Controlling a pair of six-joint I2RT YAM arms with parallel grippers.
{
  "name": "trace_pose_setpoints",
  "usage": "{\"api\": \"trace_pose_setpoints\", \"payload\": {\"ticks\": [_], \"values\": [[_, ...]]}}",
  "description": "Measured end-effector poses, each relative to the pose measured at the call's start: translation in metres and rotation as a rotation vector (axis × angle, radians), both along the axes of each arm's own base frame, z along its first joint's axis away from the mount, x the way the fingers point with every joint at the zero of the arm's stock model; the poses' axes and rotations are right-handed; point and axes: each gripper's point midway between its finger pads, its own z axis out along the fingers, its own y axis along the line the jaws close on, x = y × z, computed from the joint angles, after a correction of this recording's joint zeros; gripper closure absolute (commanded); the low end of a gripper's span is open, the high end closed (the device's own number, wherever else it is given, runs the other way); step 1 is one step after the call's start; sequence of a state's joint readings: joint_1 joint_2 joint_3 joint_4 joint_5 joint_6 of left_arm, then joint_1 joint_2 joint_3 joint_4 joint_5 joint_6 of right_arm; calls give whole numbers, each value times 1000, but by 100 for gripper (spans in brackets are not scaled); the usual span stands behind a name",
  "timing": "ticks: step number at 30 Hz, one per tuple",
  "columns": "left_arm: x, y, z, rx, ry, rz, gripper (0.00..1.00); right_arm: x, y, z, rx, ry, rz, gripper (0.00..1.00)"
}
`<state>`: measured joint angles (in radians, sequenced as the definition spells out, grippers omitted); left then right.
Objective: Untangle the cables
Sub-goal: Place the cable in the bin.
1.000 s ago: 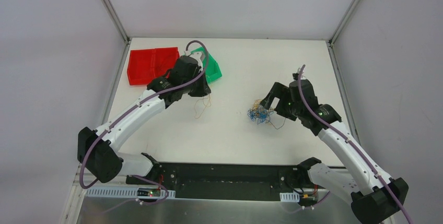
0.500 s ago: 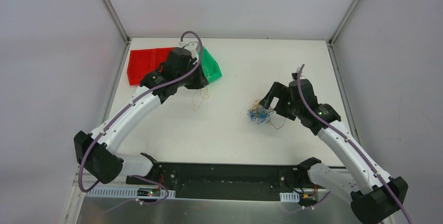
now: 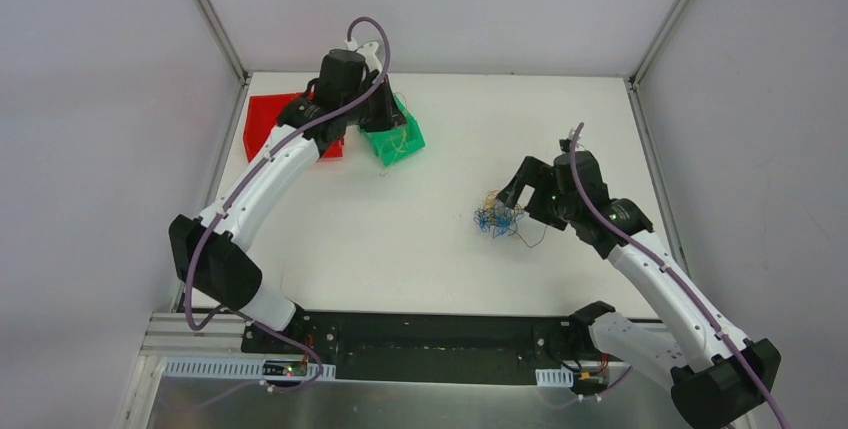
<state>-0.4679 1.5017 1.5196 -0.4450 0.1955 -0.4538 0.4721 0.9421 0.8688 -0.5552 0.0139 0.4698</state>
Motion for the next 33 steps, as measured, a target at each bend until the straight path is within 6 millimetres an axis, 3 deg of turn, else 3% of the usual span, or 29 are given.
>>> {"api": "trace_pose_setpoints", "payload": {"ticks": [5, 10, 14, 18, 25, 29, 33], "values": [[28, 4, -18, -22, 42, 18, 100, 1, -2, 0, -1, 0, -7, 1], [62, 10, -53, -61, 123, 46, 100, 2, -4, 0, -2, -1, -12, 1], [88, 29, -90, -84, 206, 110, 100, 3, -6, 0, -4, -1, -18, 1], [118, 48, -112, -129, 255, 179, 100, 4, -8, 0, -5, -1, -26, 1], [169, 61, -132, -181, 256, 243, 100, 5, -9, 0, -3, 0, -29, 1], [180, 53, -136, -241, 284, 249, 100, 5, -10, 1, 7, 2, -27, 1], [178, 41, -136, -312, 319, 237, 100, 5, -11, 1, 10, 3, -31, 1]]}}
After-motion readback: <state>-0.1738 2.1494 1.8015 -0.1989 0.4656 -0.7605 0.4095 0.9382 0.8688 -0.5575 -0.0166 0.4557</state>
